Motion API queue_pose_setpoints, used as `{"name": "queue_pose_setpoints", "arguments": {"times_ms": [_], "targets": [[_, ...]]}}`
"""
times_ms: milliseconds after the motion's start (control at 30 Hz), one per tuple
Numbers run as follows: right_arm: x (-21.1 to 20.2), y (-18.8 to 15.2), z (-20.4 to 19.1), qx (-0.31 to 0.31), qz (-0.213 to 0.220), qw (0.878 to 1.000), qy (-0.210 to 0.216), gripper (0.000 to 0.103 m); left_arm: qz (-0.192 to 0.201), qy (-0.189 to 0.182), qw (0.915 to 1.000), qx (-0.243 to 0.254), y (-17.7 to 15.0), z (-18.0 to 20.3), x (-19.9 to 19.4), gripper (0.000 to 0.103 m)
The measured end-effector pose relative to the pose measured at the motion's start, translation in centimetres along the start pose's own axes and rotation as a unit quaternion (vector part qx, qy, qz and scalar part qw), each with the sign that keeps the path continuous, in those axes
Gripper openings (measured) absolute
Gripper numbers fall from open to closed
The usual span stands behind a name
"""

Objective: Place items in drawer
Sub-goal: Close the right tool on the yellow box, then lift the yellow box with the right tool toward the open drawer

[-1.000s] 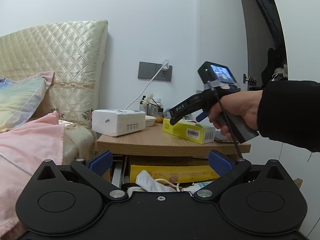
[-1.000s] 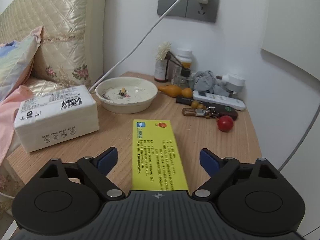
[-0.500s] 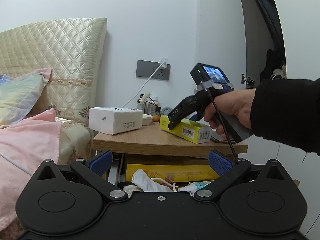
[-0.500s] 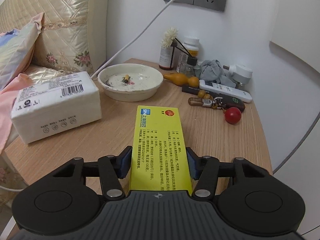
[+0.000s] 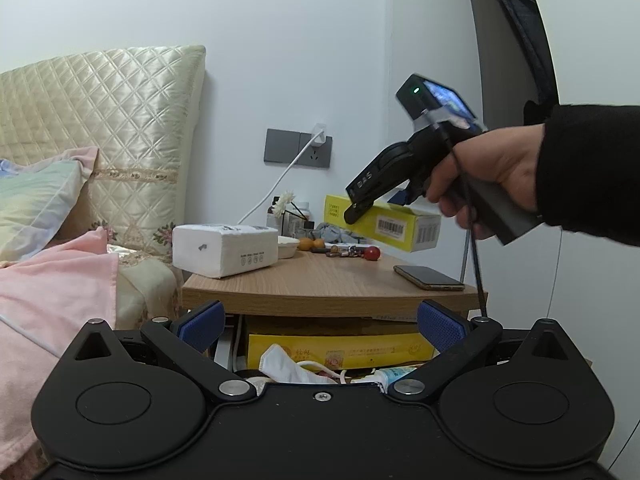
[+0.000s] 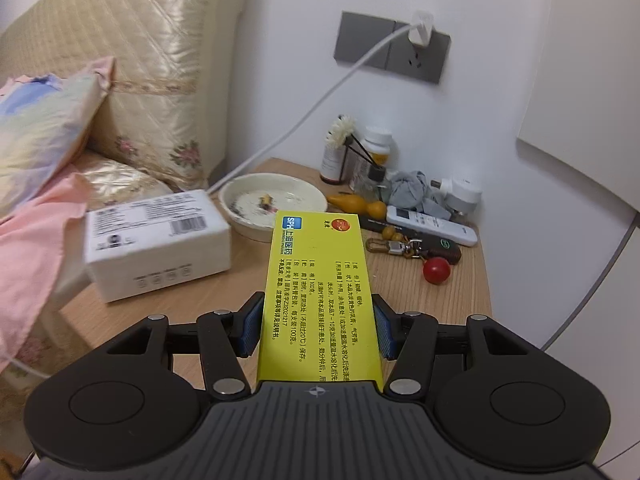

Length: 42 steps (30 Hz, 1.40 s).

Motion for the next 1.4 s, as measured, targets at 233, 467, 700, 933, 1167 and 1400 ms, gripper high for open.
{"name": "queue_pose_setpoints", "arguments": {"times_ms": [233, 467, 700, 933, 1167, 1400], "targets": [[-3.9, -2.6, -1.0, -0.022, 0.000, 0.999, 0.023, 0.058, 0.006, -0.003, 1.0000, 0.001, 0.1, 0.0, -0.5, 0.102], [-6.3, -5.6, -1.5, -0.029, -0.004, 0.998, 0.055, 0.058, 0.009, -0.007, 0.9999, 0.003, 0.1, 0.4, -0.7, 0.102], [-7.4, -8.2, -1.6, -0.004, 0.016, 0.993, 0.117, 0.058, 0.019, -0.022, 0.9996, -0.002, 0.2, 0.5, -1.0, 0.102], [-7.4, -9.4, -2.9, -0.031, 0.008, 0.990, 0.140, 0.058, 0.018, -0.018, 0.9997, 0.001, 0.1, 0.6, -0.9, 0.102], [-5.7, -11.3, -4.1, -0.056, -0.028, 0.984, 0.169, 0.058, 0.030, -0.013, 0.9994, 0.013, 0.2, 0.7, -1.8, 0.102], [-3.4, -12.2, -4.7, -0.090, -0.064, 0.979, 0.173, 0.058, 0.030, -0.013, 0.9989, 0.032, 0.0, 1.5, -1.9, 0.102]]}}
Point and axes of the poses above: each gripper's, at about its wrist camera, not at the fingertips, and x roughly the way its jaws point, z to its right, y to its top, the point moved 4 cm from there along x, roughly the way its jaws point, and after that the axes turned 9 degrees about -z, right-handed, at the moved point
